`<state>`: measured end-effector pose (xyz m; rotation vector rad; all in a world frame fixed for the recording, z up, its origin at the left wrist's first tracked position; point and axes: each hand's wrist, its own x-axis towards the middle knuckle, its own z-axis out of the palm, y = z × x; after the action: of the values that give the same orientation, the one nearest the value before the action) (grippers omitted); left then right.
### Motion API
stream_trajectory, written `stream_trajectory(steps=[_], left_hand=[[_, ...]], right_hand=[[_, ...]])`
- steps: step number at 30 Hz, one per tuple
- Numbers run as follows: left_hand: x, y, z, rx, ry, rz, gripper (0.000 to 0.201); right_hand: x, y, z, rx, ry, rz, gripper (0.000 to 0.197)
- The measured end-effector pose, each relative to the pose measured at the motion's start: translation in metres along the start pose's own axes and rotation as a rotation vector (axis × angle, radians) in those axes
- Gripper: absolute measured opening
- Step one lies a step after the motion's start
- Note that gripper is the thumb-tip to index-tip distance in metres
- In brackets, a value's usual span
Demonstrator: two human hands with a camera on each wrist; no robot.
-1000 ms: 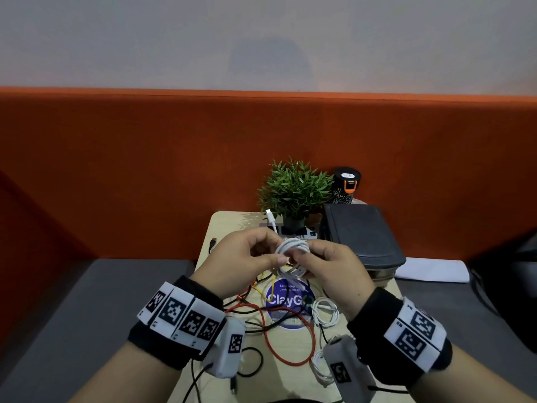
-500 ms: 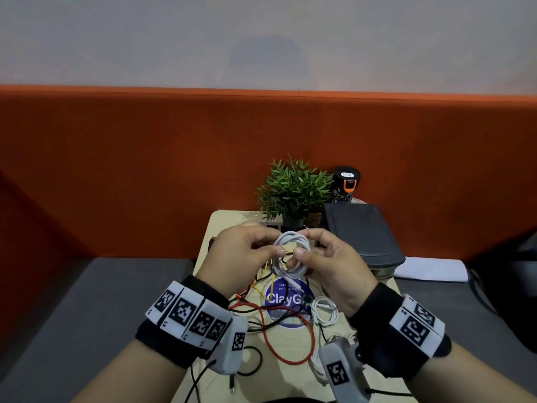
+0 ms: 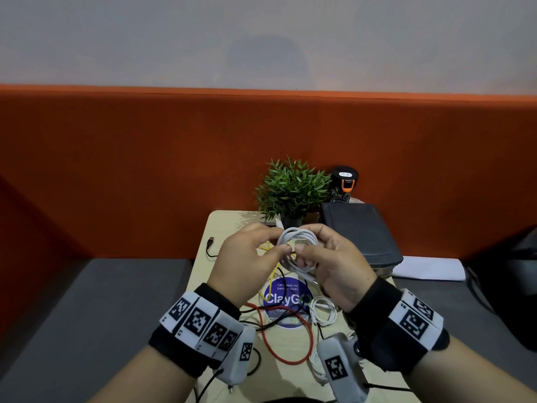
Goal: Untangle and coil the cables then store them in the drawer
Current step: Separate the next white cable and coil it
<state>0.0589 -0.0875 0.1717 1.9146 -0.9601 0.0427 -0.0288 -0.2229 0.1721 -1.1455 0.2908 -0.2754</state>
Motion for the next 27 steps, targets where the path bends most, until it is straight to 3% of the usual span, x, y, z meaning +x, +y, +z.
stream_trajectory(steps=[6, 9, 21, 24, 27], left_hand=[[0.007, 0.004, 0.001, -0.057, -0.011, -0.061, 0.023], [0.01, 0.005, 0.002, -0.045, -0.007, -0.067, 0.024], [0.01, 0.003, 0.003, 0.031, -0.036, -0.01, 0.024], [0.012, 0.004, 0.0, 0.013, -0.043, -0.006, 0.023], [0.013, 0.003, -0.003, 0.029, -0.058, -0.005, 0.02]], right_hand=[[0.0, 0.005, 0.0, -0.224, 0.124, -0.167, 0.026], [0.003, 0.007, 0.0, -0.214, 0.179, -0.2, 0.027], [0.006, -0.012, -0.006, -0.071, -0.01, -0.029, 0.055], [0.007, -0.014, -0.007, -0.209, -0.028, -0.047, 0.055], [0.004, -0.009, -0.007, -0.513, -0.045, -0.122, 0.052]])
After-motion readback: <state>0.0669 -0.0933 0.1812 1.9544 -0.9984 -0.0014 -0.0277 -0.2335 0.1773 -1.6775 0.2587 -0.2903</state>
